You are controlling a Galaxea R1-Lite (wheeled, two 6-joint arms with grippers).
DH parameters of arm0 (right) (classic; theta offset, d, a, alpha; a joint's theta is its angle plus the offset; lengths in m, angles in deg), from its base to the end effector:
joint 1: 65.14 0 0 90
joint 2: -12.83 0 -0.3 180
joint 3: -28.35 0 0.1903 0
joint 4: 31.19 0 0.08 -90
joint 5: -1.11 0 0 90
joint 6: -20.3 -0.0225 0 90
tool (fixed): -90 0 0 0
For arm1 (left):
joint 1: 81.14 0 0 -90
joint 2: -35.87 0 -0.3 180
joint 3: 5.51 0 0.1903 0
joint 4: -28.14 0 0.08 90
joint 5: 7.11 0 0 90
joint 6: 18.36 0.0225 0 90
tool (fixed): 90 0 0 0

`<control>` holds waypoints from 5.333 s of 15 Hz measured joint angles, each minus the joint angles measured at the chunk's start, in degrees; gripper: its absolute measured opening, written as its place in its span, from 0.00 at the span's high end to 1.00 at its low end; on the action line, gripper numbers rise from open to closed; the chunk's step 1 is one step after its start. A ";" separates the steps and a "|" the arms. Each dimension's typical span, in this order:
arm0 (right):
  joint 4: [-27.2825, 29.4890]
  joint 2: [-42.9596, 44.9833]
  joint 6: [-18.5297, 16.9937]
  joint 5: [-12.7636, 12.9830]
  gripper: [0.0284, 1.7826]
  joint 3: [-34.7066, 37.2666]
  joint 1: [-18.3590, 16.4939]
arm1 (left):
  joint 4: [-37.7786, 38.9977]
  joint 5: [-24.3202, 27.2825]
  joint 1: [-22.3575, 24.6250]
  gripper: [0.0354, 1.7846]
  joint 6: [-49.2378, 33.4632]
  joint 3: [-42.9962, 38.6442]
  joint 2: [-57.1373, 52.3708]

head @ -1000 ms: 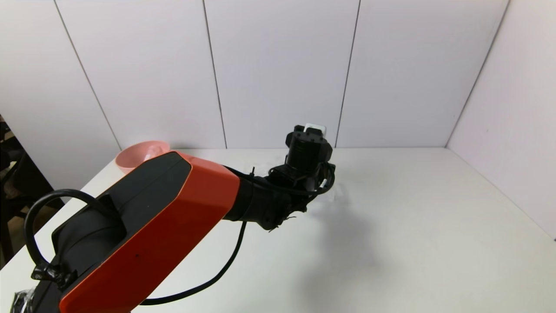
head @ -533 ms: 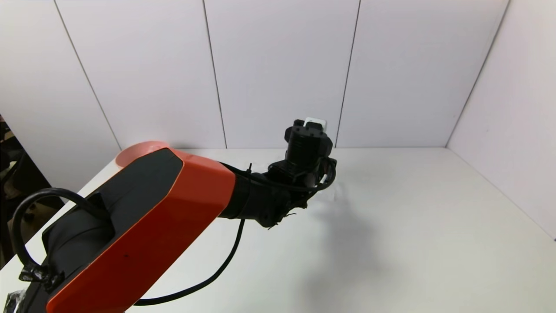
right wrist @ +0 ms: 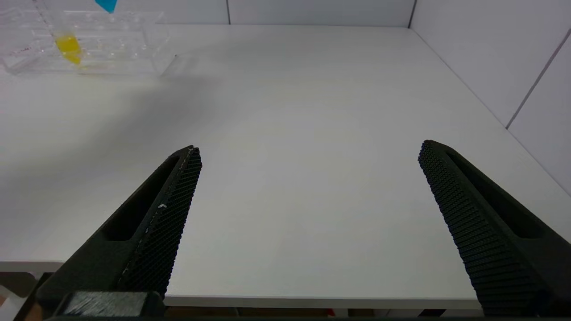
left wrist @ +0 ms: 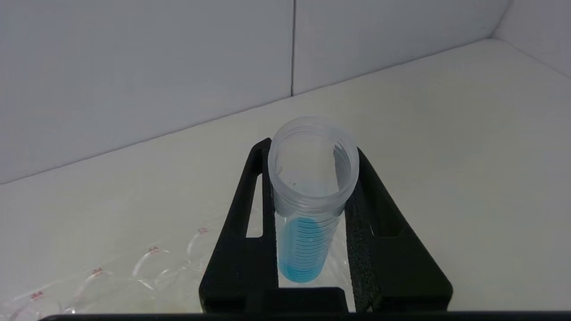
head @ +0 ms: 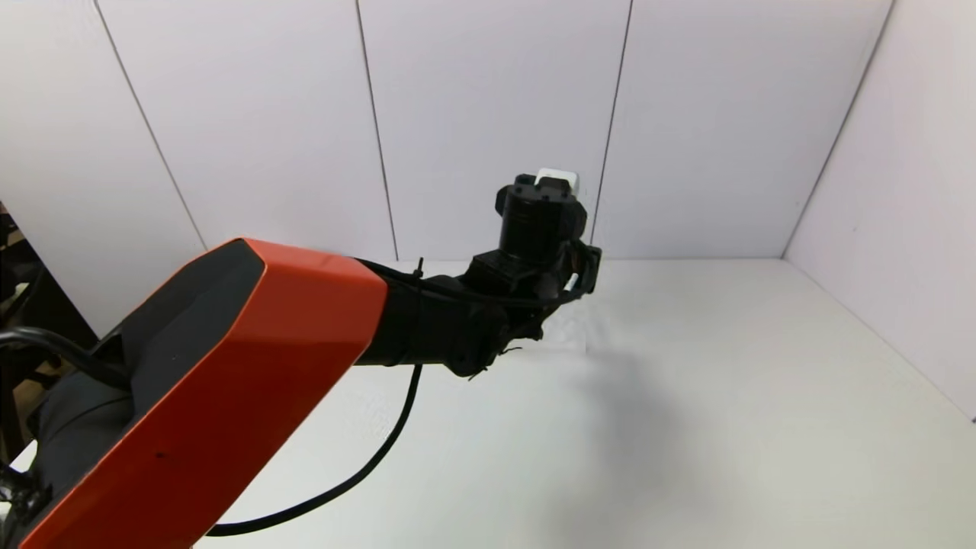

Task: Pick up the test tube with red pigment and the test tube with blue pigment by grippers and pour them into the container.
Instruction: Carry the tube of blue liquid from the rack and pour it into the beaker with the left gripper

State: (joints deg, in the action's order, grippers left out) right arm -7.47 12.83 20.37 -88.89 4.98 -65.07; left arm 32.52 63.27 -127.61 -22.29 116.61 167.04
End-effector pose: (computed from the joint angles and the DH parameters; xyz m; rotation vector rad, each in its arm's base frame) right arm -0.0228 0.0000 0.0749 -0.0012 0.0061 0.0012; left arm 0.3404 -0.3474 0.1877 -0.0225 0.0850 -0.4657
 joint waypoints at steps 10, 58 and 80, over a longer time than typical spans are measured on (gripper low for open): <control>-0.02 0.00 0.00 0.00 0.00 0.00 0.00 | -0.85 -1.17 -0.49 0.76 2.45 0.11 -5.51; 0.00 0.00 0.00 0.00 0.00 0.00 -0.02 | -4.84 22.20 53.41 0.76 4.60 -21.33 -28.55; -0.02 0.00 0.00 0.02 0.00 0.00 0.02 | -5.38 32.93 56.94 0.76 23.22 -22.24 -23.06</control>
State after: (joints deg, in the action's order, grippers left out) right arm -7.49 12.83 20.37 -88.87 4.98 -65.04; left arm 27.15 96.20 -70.67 0.93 94.38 143.97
